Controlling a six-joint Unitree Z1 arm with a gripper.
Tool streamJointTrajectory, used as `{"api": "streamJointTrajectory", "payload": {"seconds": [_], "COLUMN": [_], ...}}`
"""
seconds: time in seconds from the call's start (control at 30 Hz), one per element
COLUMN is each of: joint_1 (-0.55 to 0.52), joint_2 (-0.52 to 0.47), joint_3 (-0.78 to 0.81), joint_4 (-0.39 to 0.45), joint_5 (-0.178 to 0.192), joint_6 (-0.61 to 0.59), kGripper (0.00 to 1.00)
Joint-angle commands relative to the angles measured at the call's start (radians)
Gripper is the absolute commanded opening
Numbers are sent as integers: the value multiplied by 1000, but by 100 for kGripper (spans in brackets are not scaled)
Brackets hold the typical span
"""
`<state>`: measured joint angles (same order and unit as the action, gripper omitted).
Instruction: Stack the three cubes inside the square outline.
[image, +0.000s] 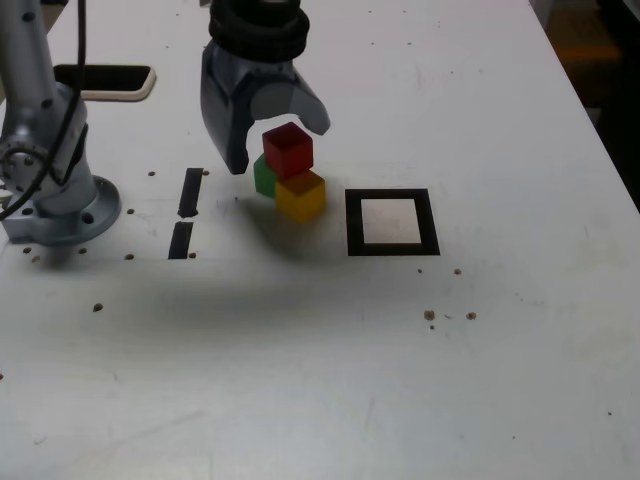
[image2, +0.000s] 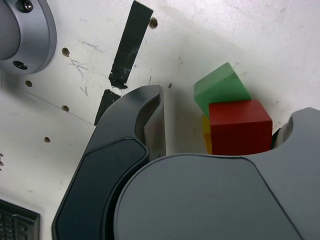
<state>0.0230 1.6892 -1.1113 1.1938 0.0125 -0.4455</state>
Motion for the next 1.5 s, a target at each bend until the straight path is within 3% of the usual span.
{"api": "streamJointTrajectory", "payload": {"seconds": [0.0,0.33,0.53,0.77,0.87,1.0,1.13,1.47], "joint_1": [4,5,5,-46,-88,-151,-204,-200], "joint_2": [7,34,30,15,32,108,238,307], "joint_3": [0,1,-18,-164,-217,-297,-395,-398], "joint_4": [-8,-53,-58,12,21,29,41,39], "joint_5": [4,11,36,131,149,131,84,69], "joint_6": [-4,-19,-24,-16,-3,22,67,130], "kGripper": [79,47,31,27,26,26,26,26]}}
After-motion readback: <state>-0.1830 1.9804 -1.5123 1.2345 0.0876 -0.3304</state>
